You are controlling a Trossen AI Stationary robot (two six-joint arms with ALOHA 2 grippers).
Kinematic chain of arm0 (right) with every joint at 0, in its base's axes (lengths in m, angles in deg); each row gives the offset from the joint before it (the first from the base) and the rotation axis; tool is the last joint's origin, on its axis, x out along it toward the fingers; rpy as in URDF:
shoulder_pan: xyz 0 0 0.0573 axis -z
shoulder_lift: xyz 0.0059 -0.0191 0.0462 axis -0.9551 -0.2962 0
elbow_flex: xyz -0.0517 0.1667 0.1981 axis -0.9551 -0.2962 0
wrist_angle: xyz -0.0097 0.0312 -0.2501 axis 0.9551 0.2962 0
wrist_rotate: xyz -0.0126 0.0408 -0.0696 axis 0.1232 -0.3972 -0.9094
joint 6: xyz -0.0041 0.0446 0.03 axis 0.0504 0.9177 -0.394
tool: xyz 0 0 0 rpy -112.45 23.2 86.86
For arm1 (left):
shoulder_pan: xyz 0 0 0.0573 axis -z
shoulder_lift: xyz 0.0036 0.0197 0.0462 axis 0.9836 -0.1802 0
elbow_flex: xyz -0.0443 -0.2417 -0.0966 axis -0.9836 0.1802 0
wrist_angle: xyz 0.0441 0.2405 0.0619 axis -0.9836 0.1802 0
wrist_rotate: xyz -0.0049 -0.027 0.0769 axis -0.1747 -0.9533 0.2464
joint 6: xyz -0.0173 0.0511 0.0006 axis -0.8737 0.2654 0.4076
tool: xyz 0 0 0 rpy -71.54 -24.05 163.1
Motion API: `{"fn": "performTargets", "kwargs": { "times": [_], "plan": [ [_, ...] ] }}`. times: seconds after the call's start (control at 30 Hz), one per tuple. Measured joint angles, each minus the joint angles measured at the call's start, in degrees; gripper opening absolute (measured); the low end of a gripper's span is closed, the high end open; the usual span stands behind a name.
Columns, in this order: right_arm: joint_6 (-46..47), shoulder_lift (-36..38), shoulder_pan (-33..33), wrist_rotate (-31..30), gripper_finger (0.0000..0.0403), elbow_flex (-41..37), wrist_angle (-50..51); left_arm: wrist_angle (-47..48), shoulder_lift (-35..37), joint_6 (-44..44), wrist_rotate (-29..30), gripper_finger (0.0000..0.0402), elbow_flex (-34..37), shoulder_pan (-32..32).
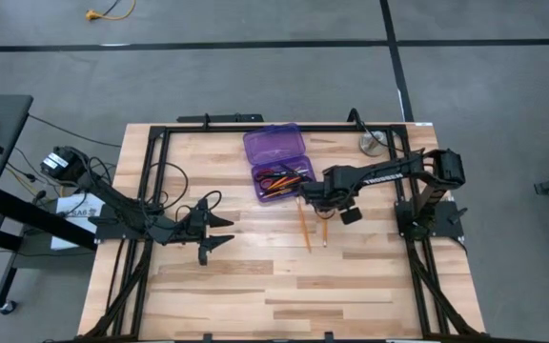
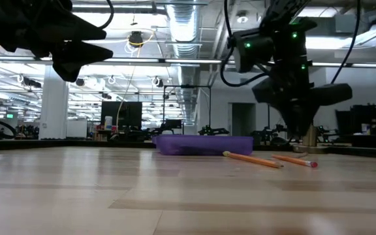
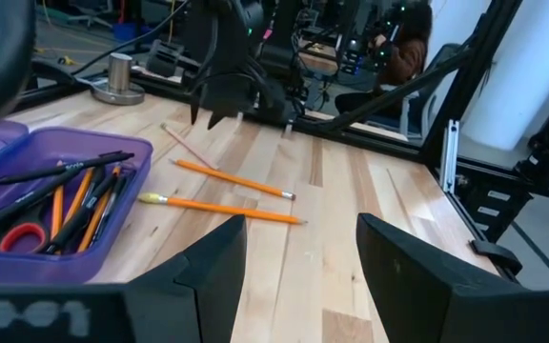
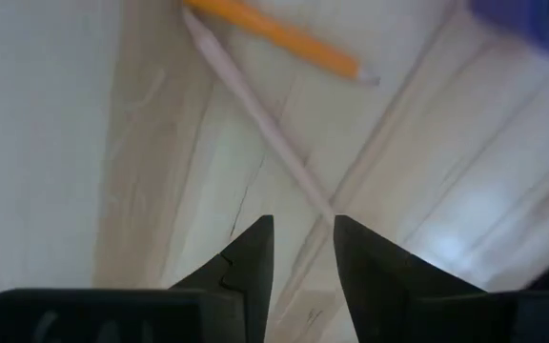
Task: Pick & place school supplies into a supply box
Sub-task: Put the light pink pencil into the purple supply box
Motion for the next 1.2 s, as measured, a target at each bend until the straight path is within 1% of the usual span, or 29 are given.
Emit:
{"fn": "performTargets", "kwargs": {
  "times": [0.2,0.33,0.67,0.87,1.1,1.2],
  "plan": [
    [-2.89,0.00,0.04,2.62,0.0107,-0.07,-3.92,-0.17,0.00,0.00,0.02,0.0188,0.00,0.00],
    [-2.89,0.00,0.04,4.05,0.0107,-2.30,-5.99,-0.17,0.00,0.00,0.00,0.0188,0.00,0.00],
    [-2.46,-0.02,-0.09,3.87,0.0107,-6.95,-9.75,-0.19,0.00,0.46,0.34,0.0188,0.00,0.00],
    [-2.58,-0.02,0.88,3.72,0.0107,-8.41,-14.84,-0.19,0.00,0.52,0.33,0.0188,0.00,0.00],
    [-4.25,0.18,1.53,3.12,0.0107,-10.47,-16.60,-0.19,0.00,0.63,0.31,0.0188,-0.02,0.00],
    [-6.44,-0.28,1.51,2.97,0.0107,-11.91,-17.96,-0.19,0.00,0.66,0.31,0.0188,-0.02,0.00]
  ]
}}
